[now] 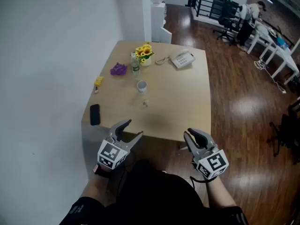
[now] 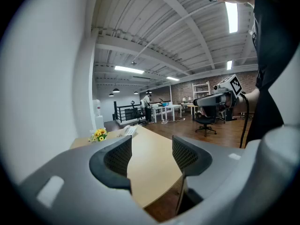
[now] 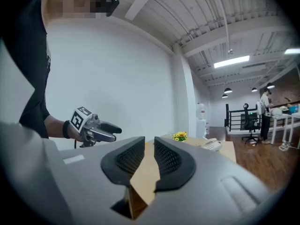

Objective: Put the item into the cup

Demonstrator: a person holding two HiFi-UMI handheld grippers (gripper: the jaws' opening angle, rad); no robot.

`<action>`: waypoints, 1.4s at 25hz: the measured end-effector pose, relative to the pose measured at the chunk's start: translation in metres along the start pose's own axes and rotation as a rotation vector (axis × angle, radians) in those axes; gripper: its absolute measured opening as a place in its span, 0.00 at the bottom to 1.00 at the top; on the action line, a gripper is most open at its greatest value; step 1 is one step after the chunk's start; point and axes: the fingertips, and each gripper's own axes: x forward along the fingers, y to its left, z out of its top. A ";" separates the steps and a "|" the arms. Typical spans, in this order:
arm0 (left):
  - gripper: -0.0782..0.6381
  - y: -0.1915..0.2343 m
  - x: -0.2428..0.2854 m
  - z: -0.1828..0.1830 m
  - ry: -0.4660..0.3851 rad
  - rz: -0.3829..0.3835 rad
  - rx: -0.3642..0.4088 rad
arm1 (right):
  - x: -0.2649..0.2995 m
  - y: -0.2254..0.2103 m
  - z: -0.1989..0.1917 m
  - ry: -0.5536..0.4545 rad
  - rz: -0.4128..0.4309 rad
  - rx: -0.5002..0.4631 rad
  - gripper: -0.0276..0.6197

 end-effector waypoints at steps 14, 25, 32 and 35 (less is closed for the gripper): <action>0.41 0.096 0.130 -0.087 0.233 -0.046 0.113 | 0.081 -0.065 -0.016 0.063 -0.043 0.051 0.17; 0.36 0.158 0.247 -0.197 0.506 -0.204 0.134 | 0.162 -0.113 -0.070 0.228 -0.086 0.083 0.17; 0.34 0.157 0.288 -0.241 0.642 -0.292 0.160 | 0.187 -0.127 -0.086 0.273 -0.090 0.131 0.17; 0.30 0.159 0.298 -0.254 0.679 -0.304 0.157 | 0.192 -0.130 -0.093 0.284 -0.095 0.152 0.17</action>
